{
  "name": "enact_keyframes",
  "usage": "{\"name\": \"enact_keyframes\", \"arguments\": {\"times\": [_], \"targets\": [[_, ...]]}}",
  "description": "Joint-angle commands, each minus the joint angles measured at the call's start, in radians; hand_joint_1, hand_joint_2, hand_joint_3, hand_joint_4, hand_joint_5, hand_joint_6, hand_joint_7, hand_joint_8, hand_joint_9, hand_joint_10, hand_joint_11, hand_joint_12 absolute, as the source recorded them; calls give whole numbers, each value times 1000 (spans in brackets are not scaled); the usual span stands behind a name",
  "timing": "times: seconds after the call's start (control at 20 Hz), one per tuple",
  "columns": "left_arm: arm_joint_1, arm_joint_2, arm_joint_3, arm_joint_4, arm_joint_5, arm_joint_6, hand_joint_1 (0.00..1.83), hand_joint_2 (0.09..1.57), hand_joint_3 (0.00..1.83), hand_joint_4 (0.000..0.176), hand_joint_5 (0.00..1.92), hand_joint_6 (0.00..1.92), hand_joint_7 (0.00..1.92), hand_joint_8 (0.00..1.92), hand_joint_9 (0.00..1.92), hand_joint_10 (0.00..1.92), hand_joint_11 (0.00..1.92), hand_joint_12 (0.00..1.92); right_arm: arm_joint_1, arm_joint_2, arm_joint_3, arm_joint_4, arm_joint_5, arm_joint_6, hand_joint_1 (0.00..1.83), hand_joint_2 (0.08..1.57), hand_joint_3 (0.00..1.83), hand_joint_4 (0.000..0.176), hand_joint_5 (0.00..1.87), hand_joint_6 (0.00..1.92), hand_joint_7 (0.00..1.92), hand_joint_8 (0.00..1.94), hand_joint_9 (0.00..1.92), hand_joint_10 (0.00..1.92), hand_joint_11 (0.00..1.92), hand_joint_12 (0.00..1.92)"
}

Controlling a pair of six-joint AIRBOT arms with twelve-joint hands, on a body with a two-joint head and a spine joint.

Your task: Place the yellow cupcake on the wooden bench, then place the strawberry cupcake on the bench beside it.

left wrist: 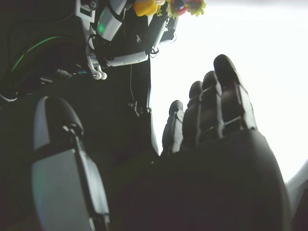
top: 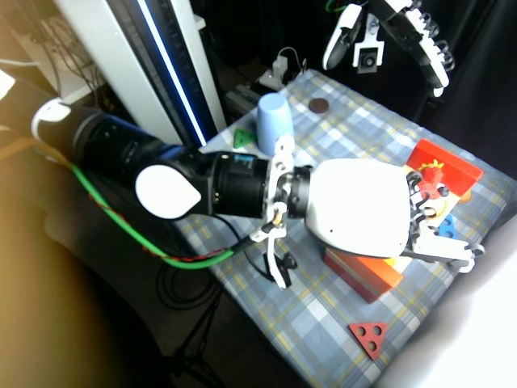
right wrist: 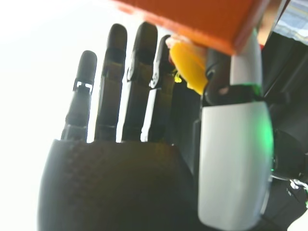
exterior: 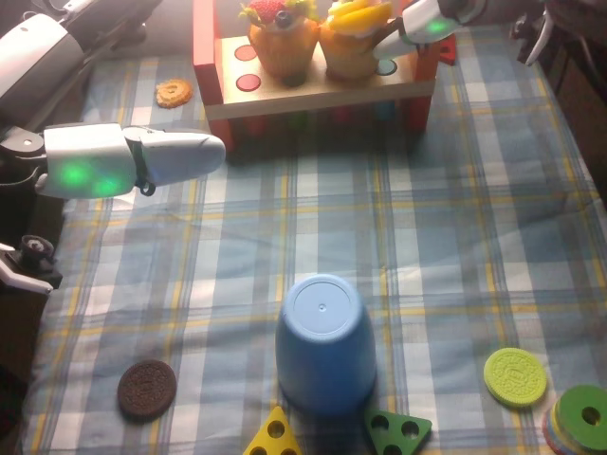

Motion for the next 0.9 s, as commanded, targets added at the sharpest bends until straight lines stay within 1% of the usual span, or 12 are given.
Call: {"name": "enact_keyframes", "arguments": {"times": [0.0,0.05,0.15,0.25,0.3,0.5,0.55,0.6,0.65,0.7,0.8,0.85], "targets": [[-14,-2,6,11,-116,-11,815,886,5,138,71,1,92,3,98,4,0,537,16,-2,-1,19,92,-4,1111,980,3,0,723,0,601,0,413,0,0,869],[-14,-2,6,11,-116,-11,824,889,5,130,78,3,97,5,104,6,0,539,16,-2,-4,19,92,-4,1123,973,0,0,684,0,547,0,372,0,0,836],[-15,-2,7,13,-117,-13,823,899,4,123,86,3,94,2,94,2,0,495,16,-2,-12,18,92,-4,1086,963,0,41,540,0,405,0,314,0,0,856],[-15,-2,6,13,-117,-14,824,901,2,103,93,1,95,0,103,3,0,556,17,-2,-27,17,102,-4,1070,956,0,62,465,0,350,2,324,2,0,907],[-15,-2,6,13,-117,-15,824,909,5,99,93,1,99,2,107,4,0,564,17,-1,-36,17,109,-4,1087,948,0,53,437,1,340,2,331,4,0,971],[-14,1,5,13,-119,-21,810,913,1,89,97,2,113,3,119,4,0,591,17,46,-81,38,167,-4,1066,906,0,58,356,2,343,3,384,16,0,1137],[-14,2,4,13,-120,-23,797,913,1,93,97,1,116,3,121,4,0,590,17,69,-100,49,204,-4,1020,901,0,70,228,2,210,4,231,8,0,776],[-14,5,3,13,-125,-28,793,906,0,98,105,4,119,4,123,4,0,590,17,106,-127,67,259,-4,988,877,0,109,149,0,171,1,224,8,0,768],[-11,8,2,13,-134,-35,798,901,0,102,105,2,119,2,120,2,0,571,17,150,-156,99,319,-4,921,903,3,135,56,0,70,5,52,14,0,218],[-9,10,0,12,-138,-38,803,904,0,103,109,3,120,2,121,2,0,568,17,174,-173,111,350,-4,896,908,2,168,10,0,16,0,10,2,0,43],[9,28,-11,11,-175,-62,769,898,0,127,125,4,120,1,110,0,0,531,-3,255,-235,152,463,-4,878,890,0,176,0,0,0,0,0,0,19,10],[21,39,-16,13,-198,-80,755,899,0,124,130,2,120,0,96,3,0,461,-26,294,-265,174,520,-4,887,885,0,158,0,0,0,0,0,0,3,1]]}}
